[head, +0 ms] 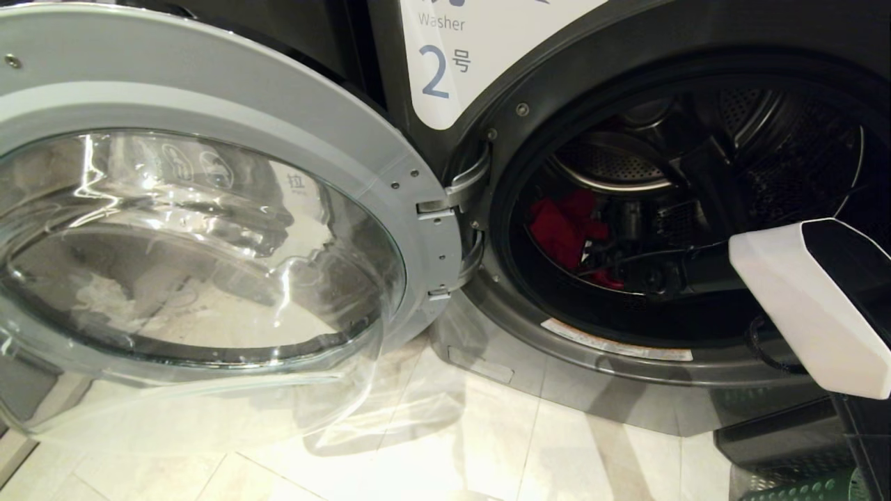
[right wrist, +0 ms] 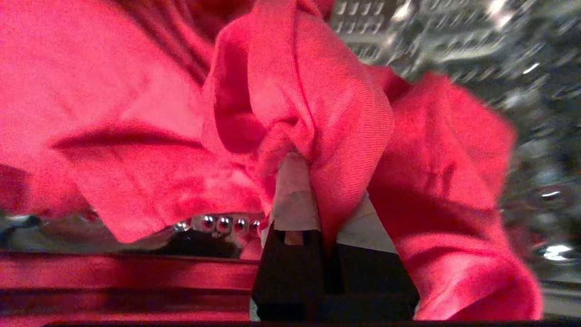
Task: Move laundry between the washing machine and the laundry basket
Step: Pick a cloth and place it into the basket
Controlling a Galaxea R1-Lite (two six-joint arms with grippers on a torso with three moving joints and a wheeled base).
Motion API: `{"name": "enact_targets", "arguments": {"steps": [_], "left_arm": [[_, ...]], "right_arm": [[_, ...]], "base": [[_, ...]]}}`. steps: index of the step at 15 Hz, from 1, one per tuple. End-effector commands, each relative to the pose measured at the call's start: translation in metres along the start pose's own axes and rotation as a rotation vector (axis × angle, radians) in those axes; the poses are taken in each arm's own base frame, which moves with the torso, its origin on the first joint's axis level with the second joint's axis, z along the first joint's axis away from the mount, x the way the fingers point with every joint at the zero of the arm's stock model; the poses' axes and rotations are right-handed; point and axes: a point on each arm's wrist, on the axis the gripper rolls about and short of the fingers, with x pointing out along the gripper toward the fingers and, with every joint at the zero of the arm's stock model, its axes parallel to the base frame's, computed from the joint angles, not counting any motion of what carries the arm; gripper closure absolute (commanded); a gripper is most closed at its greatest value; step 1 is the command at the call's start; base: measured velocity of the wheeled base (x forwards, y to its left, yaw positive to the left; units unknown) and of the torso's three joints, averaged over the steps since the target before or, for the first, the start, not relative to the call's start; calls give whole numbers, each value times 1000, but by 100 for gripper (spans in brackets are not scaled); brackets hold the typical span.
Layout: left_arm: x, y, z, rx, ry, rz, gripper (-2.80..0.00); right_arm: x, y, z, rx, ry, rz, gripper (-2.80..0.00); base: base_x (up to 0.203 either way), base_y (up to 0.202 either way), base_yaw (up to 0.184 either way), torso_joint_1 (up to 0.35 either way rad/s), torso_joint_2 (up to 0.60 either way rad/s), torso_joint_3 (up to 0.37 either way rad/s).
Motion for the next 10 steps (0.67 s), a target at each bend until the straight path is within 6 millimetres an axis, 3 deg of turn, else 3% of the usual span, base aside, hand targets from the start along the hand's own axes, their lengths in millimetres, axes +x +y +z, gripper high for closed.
{"name": "enact_targets", "arguments": {"steps": [1, 5, 10], "left_arm": [[0, 0, 0, 0, -2, -1, 0], [0, 0, 0, 0, -2, 1, 0], [0, 0, 0, 0, -2, 1, 0]], "right_arm": [[-22, -4, 17, 2, -46, 8, 0], [-65, -20, 11, -69, -123, 34, 0], [-183, -51, 53, -94, -301, 144, 0]], "base": [[0, 0, 0, 0, 0, 0], [0, 0, 0, 0, 0, 0], [0, 0, 0, 0, 0, 0]]}}
